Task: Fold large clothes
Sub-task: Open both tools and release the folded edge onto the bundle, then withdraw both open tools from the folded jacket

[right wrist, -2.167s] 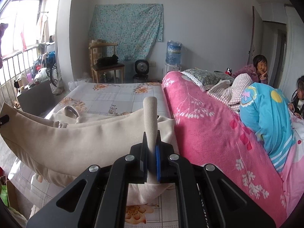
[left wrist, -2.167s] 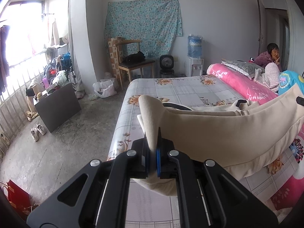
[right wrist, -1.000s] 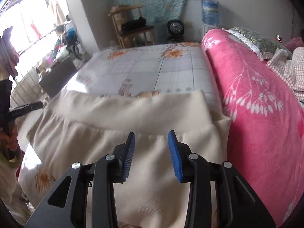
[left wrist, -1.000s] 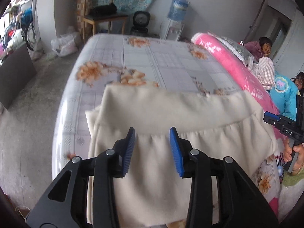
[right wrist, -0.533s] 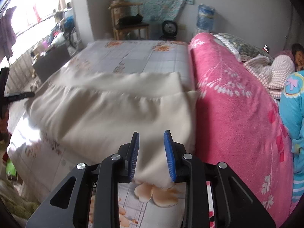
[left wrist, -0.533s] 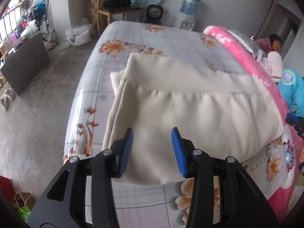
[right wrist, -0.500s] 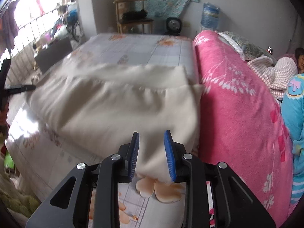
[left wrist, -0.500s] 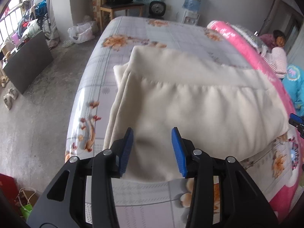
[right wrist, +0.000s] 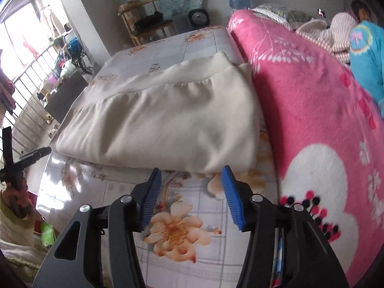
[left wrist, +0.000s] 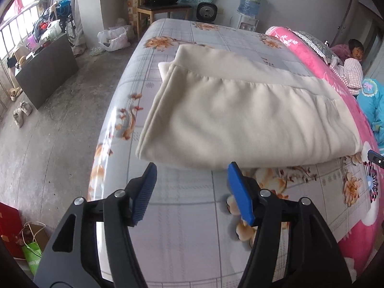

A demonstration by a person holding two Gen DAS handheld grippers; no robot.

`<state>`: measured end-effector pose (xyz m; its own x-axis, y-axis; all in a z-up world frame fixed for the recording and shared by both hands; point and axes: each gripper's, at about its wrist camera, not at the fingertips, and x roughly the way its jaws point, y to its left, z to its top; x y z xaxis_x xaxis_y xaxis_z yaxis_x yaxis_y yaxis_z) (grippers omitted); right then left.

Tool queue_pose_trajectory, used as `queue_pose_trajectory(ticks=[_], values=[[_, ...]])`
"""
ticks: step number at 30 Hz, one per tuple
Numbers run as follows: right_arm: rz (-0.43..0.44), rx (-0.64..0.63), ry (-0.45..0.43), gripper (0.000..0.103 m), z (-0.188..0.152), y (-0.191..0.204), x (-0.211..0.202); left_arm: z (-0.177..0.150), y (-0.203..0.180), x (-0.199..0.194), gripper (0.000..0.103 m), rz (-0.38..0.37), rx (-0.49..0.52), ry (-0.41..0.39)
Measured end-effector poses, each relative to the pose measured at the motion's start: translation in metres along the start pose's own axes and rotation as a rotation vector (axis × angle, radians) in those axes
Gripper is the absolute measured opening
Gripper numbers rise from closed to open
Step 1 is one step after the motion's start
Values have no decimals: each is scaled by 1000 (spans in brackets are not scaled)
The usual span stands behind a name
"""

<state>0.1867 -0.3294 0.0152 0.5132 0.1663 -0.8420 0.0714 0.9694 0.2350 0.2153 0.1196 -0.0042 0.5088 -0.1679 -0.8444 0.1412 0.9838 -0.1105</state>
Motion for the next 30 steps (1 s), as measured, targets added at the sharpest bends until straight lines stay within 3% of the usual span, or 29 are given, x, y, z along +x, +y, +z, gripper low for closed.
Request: queue_pose_trajectory(ticks=[6, 7, 12, 22, 30], values=[[-3, 72, 49, 65, -21, 11, 16, -26, -17, 3, 68, 59, -40, 62], [-12, 74, 55, 70, -21, 13, 18, -28, -20, 2, 69, 74, -42, 62], [-66, 24, 63, 80, -20, 36, 19, -35, -34, 0, 74, 132, -21, 58], [37, 20, 78, 81, -32, 88, 26, -39, -58, -14, 81, 166, 9, 41], [-65, -46, 3, 82, -35, 122, 10, -33, -80, -35, 85, 146, 35, -28]])
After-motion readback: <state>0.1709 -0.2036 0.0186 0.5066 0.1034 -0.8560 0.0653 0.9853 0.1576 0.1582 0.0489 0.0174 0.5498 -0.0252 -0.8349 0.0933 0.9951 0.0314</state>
